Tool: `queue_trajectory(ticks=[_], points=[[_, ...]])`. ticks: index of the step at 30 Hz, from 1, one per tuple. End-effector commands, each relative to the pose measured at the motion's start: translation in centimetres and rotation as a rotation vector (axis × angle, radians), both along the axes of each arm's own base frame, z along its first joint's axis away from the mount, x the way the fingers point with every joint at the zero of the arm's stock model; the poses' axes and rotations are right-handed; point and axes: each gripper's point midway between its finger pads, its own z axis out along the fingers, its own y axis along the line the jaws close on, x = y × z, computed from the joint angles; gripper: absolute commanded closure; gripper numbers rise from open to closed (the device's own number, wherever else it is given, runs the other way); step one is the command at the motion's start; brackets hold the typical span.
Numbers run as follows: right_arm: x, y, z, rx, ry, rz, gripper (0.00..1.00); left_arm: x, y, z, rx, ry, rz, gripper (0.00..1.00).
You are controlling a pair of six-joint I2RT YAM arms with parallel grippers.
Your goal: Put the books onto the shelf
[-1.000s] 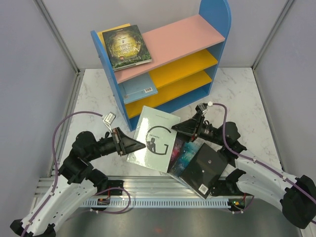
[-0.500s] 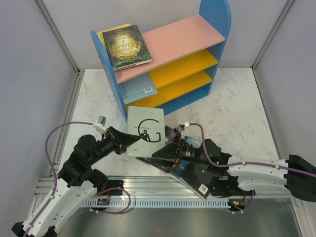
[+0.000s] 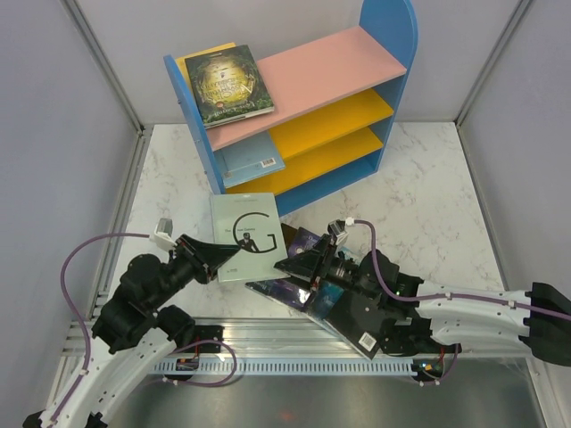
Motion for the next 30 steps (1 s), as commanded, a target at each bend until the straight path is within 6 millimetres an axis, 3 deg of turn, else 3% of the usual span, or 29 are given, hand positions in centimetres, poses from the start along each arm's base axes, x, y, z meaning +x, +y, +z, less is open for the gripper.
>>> queue_trajectory(ticks=[1, 5, 9, 12, 15, 16, 20, 25, 30], points=[[2.2, -0.9, 3.2, 0.075, -0.028, -0.112, 0.32, 0.0, 0.7, 3.2, -0.067, -0.069, 0.038, 0.98], [2.4, 0.0, 4.0, 0.090, -0.037, -0.092, 0.37, 0.2, 0.7, 2.7, -0.062, -0.054, 0.042, 0.98], [2.4, 1.6, 6.7, 0.128, -0.067, -0.061, 0.44, 0.4, 0.6, 2.4, -0.058, -0.044, 0.047, 0.98], [2.5, 2.6, 8.1, 0.142, -0.089, -0.045, 0.54, 0.5, 0.6, 2.3, -0.054, -0.037, 0.049, 0.98], [2.6, 2.7, 8.7, 0.148, -0.095, -0.047, 0.71, 0.4, 0.6, 2.3, -0.055, -0.040, 0.044, 0.98], [2.5, 2.4, 8.8, 0.141, -0.095, -0.052, 0.79, 0.3, 0.6, 2.2, -0.055, -0.038, 0.043, 0.98], [2.8, 0.4, 8.5, 0.095, -0.100, -0.102, 0.94, -0.4, 0.7, 2.2, -0.055, -0.042, 0.022, 0.98], [3.3, -3.9, 8.1, 0.002, -0.117, -0.197, 1.00, -2.0, 1.1, 0.9, -0.023, -0.011, -0.007, 0.78], [3.1, -7.9, 8.7, -0.011, -0.114, -0.275, 1.00, -3.3, 2.2, -0.3, 0.004, 0.006, 0.000, 0.51]])
